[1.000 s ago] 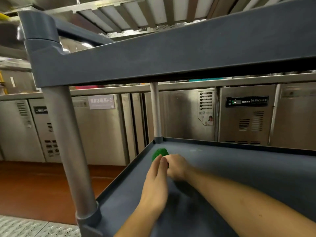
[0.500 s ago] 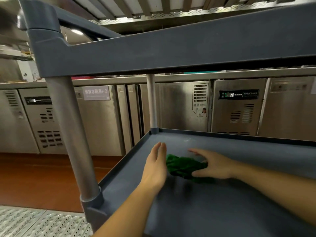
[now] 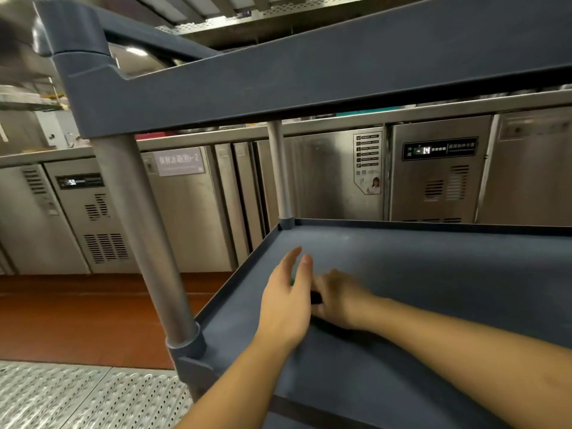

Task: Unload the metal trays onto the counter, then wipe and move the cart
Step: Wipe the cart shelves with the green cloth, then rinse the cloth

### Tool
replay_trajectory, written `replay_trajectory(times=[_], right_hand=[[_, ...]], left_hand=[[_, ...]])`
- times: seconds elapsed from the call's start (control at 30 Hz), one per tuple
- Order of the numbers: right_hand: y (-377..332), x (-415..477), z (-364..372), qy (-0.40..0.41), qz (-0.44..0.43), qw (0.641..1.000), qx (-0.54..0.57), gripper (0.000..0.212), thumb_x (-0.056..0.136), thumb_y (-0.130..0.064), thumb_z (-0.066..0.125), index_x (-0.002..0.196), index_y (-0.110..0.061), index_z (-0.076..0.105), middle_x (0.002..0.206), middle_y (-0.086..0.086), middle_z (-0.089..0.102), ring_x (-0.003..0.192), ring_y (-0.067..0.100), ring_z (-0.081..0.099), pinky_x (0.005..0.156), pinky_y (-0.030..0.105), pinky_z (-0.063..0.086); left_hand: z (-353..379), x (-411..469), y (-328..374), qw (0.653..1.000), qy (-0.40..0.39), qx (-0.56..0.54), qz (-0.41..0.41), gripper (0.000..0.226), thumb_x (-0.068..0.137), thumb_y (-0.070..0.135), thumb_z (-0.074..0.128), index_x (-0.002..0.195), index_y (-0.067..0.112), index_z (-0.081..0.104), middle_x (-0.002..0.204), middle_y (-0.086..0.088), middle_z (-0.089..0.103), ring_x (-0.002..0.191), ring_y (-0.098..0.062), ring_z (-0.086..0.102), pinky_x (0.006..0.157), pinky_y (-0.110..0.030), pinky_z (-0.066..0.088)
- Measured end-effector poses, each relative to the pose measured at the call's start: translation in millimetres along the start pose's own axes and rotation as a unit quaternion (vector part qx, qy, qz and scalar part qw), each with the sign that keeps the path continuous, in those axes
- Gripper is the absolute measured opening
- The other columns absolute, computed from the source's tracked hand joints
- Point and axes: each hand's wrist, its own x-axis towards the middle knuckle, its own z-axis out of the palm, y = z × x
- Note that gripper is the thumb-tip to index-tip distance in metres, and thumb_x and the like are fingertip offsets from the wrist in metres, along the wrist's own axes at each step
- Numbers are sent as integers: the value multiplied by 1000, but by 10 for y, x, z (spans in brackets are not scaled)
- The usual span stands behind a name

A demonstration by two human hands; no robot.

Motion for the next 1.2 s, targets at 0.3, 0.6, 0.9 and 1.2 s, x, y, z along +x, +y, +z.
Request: replay_trajectory(times=[0.3, 0.6, 0.9, 1.2], right_hand=[[1571, -1317, -781, 59, 227, 971, -34, 44, 87, -14, 67, 127, -31, 58, 121, -14, 60, 108, 7, 56, 95, 22, 42], [3153, -2056, -902, 188, 499, 844, -53, 20, 81, -5, 66, 100, -11, 68, 93, 18, 67, 74, 32, 60, 78, 47, 54], [474, -482, -240, 136, 190, 970, 67, 31, 86, -21, 59, 115, -28, 68, 119, -3, 67, 112, 21, 61, 96, 33, 47], [-214, -593, -396, 66, 156, 934, 314, 18, 93, -17, 55, 89, -32, 65, 92, -10, 68, 90, 7, 65, 72, 15, 50]], left_hand=[[360, -88, 98, 993, -115, 11, -16, 48, 97, 55, 33, 143, 41, 36, 147, 14, 38, 134, -6, 36, 102, -20, 25], [406, -112, 108, 988, -151, 38, -1, 54, 92, 61, 36, 144, 45, 30, 151, 13, 34, 138, -12, 33, 108, -29, 29], [236, -138, 31, 989, -125, 74, 34, 54, 90, 61, 43, 141, 42, 37, 145, 14, 41, 136, -8, 35, 108, -26, 30], [206, -83, 207, 983, -91, 91, 129, 56, 77, 73, 41, 127, 49, 48, 127, 19, 50, 118, -1, 46, 102, -28, 38]])
